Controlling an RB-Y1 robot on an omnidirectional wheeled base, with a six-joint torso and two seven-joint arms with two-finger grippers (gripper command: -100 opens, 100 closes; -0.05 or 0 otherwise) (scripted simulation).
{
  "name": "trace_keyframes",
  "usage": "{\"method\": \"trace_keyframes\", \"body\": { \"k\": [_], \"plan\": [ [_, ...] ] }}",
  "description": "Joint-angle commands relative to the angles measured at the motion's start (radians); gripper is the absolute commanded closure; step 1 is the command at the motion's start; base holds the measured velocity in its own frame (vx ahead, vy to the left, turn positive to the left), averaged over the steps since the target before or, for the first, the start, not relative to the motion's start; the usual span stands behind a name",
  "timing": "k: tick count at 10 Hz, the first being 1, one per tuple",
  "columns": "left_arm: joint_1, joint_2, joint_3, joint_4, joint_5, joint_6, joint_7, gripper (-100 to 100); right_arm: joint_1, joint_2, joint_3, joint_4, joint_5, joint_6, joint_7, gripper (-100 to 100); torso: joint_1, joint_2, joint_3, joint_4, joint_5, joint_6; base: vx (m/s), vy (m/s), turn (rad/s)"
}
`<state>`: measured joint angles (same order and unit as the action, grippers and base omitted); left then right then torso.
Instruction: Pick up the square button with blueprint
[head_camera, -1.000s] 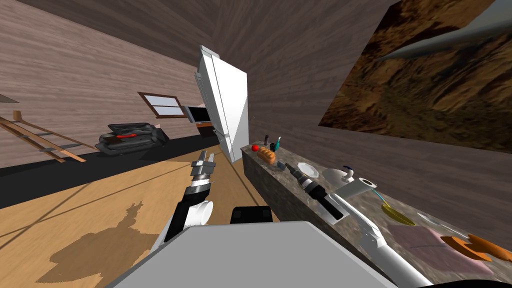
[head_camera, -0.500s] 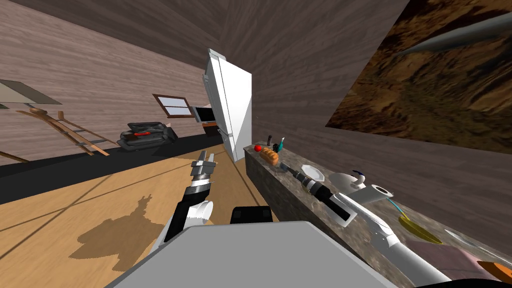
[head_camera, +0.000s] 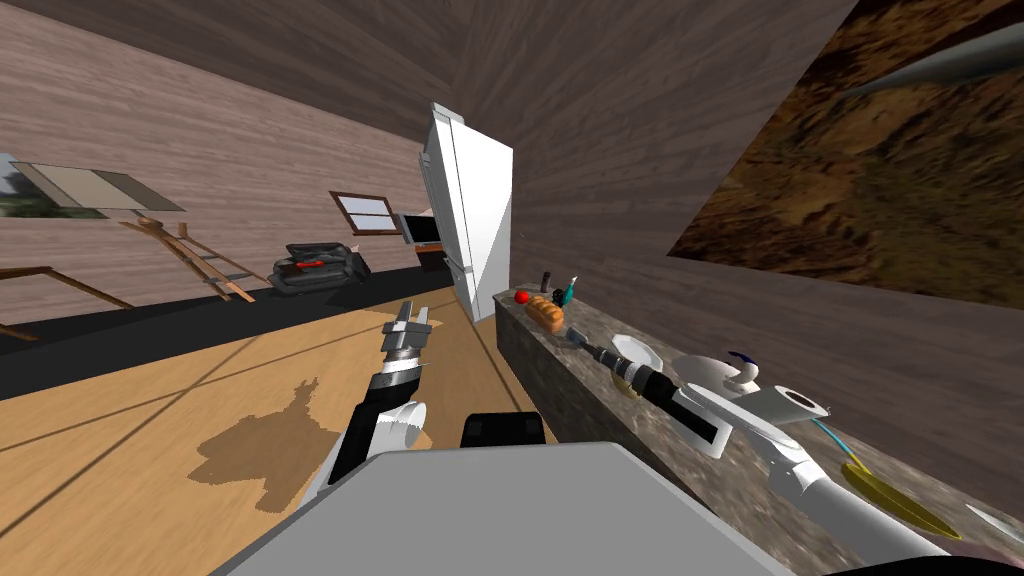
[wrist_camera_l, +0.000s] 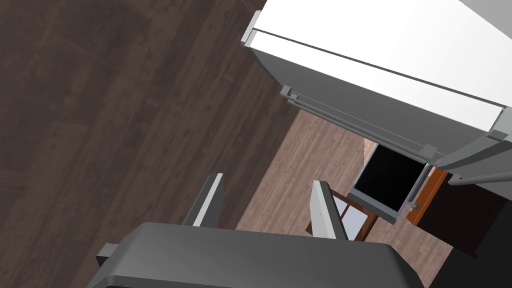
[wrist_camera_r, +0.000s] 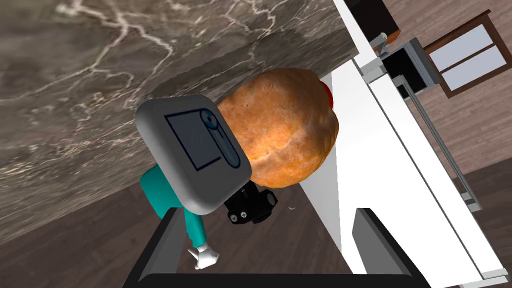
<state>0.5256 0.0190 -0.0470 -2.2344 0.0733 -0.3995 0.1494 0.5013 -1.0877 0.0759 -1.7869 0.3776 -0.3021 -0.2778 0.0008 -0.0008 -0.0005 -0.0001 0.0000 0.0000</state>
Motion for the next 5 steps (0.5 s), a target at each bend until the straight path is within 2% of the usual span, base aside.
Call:
{"method": "trace_keyframes", "body": {
  "k": [1,4,5],
  "plan": [
    [0.000,0.000,0.000,0.000,0.000,0.000,0.000,0,0.009,-0.035,0.005,0.004,0.004,-0.003,0.003,-100,0.000,0.000,0.000,0.000,0.000,0.000,0.001,0.010,0.075],
    [0.000,0.000,0.000,0.000,0.000,0.000,0.000,0,0.028,-0.125,0.028,0.059,0.013,-0.036,0.007,-100,0.000,0.000,0.000,0.000,0.000,0.000,0.004,0.017,0.117],
    [0.000,0.000,0.000,0.000,0.000,0.000,0.000,0,0.028,-0.145,0.028,0.059,0.013,-0.036,0.007,-100,0.000,0.000,0.000,0.000,0.000,0.000,0.003,0.012,0.093]
  ]
}}
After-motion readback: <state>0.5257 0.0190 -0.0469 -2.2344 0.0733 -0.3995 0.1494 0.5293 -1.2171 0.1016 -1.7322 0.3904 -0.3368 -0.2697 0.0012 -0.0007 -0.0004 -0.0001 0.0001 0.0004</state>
